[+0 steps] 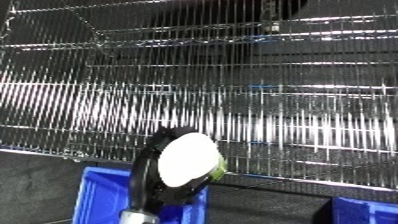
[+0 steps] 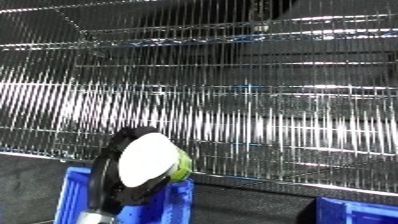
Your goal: Pick up the object and place it into the box
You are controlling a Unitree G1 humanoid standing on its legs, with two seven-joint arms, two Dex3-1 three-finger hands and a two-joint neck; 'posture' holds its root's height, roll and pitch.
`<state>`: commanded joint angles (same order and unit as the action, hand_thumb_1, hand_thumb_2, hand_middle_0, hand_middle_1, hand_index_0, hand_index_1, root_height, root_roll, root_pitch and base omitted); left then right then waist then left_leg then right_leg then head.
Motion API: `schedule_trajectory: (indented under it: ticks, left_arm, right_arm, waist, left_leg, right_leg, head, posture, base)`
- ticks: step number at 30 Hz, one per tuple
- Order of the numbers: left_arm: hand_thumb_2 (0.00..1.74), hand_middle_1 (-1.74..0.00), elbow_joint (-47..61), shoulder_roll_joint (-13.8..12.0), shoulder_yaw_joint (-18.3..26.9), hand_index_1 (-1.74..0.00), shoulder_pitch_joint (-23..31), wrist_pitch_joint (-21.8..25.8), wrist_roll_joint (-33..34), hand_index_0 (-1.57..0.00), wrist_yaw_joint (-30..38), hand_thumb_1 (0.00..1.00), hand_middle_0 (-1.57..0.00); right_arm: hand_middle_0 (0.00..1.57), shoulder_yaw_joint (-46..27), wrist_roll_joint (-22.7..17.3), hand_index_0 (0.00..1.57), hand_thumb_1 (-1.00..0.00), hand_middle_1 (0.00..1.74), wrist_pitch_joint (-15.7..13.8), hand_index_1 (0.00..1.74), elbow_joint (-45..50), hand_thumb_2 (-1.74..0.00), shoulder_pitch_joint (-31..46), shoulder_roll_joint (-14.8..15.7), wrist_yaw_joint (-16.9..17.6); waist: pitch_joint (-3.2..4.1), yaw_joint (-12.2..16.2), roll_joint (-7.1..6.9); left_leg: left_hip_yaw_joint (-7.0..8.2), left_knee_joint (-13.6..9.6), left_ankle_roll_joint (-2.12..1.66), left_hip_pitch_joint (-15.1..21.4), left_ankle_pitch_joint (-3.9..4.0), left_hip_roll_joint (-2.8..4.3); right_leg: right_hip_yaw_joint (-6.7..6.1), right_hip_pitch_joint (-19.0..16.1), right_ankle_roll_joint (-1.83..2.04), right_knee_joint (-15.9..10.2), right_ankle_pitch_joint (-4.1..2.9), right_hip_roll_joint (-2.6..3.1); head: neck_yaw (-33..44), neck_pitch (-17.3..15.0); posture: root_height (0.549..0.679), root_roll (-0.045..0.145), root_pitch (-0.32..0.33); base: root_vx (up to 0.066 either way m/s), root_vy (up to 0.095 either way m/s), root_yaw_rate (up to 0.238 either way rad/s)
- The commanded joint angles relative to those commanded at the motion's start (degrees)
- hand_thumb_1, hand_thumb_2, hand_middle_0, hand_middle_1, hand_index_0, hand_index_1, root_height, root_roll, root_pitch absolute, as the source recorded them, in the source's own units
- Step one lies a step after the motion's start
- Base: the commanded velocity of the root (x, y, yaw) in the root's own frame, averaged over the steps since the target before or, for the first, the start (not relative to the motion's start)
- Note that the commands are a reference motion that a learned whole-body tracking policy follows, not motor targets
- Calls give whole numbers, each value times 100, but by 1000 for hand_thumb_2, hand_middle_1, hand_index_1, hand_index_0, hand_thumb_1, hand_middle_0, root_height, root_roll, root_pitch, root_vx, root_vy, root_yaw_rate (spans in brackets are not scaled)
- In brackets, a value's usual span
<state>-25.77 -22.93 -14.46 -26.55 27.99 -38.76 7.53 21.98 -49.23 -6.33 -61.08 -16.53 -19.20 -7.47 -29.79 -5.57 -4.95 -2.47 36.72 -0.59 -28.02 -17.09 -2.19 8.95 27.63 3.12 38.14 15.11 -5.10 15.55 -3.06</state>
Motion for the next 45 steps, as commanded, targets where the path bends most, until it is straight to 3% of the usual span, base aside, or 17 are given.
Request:
schedule_trajectory:
  ticks: [9, 19, 23, 28, 36, 45]
  left_arm:
    - [1305, -1305, 1792, -347, 548, -1305, 987, 26, 273, -1178, 192, 750, -1178]
    - [1305, -1305, 1437, -500, 1085, -1305, 1606, -166, 141, -1178, 748, 750, -1178]
    - [1305, -1305, 629, -399, 1152, -1305, 1784, -351, -327, -1178, 804, 750, -1178]
    - [1305, -1305, -448, -327, 1100, -1305, 1779, -362, -145, -1178, 919, 750, -1178]
    - [1305, -1305, -1852, -307, 1193, -1305, 1575, -434, -469, -1178, 722, 750, -1178]
    - [522, -522, -3020, -294, 1225, -522, 1351, -315, -454, -471, 293, 300, -471]
  right_arm:
    - [0, -391, -373, 0, 0, 0, -110, 0, -344, 0, 354, -111, -129]
    - [0, -596, -501, 0, 0, 0, -89, 0, -593, 0, 411, -155, -347]
    - [0, -589, -456, 0, 0, 0, 94, 0, -639, 0, 378, -186, -445]
    - [0, -557, -471, 0, 0, 0, 175, 0, -697, 0, 383, -167, -527]
    - [0, -448, -369, 0, 0, 0, 168, 0, -755, 0, 433, -182, -668]
    - [0, -381, -206, 0, 0, 0, 105, 0, -828, 0, 403, -169, -783]
  waist:
    - [0, -374, 283]
    - [0, -582, 359]
    - [0, -598, 316]
    - [0, -586, 161]
    - [0, -436, -4]
    - [0, -330, -67]
  left_leg:
    - [-195, -103, -4, -42, 91, -186]
    - [-311, -165, -38, -37, 220, -262]
    - [-315, -214, -55, -21, 279, -246]
    - [-281, -299, -53, 5, 332, -172]
    - [-241, -404, -58, 109, 380, -47]
    - [-208, -475, -65, 230, 390, 12]
  right_leg:
    - [242, -57, -26, 2, 31, -130]
    - [381, -146, -67, 74, 119, -162]
    - [401, -180, -89, 92, 166, -146]
    - [425, -211, -101, 97, 207, -129]
    - [330, -291, -151, 80, 318, -47]
    - [272, -399, -183, -7, 351, -26]
  head:
    - [-672, -27]
    - [-242, -428]
    - [375, -645]
    - [1159, -858]
    - [2143, -1278]
    - [2402, -1293]
  posture:
    - [648, 39, 106]
    - [648, 42, 100]
    - [647, 41, 98]
    - [647, 35, 97]
    - [646, 33, 90]
    - [646, 36, 79]
  base:
    - [-29, -40, 199]
    - [-3, -24, 111]
    - [9, 0, 46]
    - [16, -24, -1]
    - [8, 17, -52]
    - [13, 14, -10]
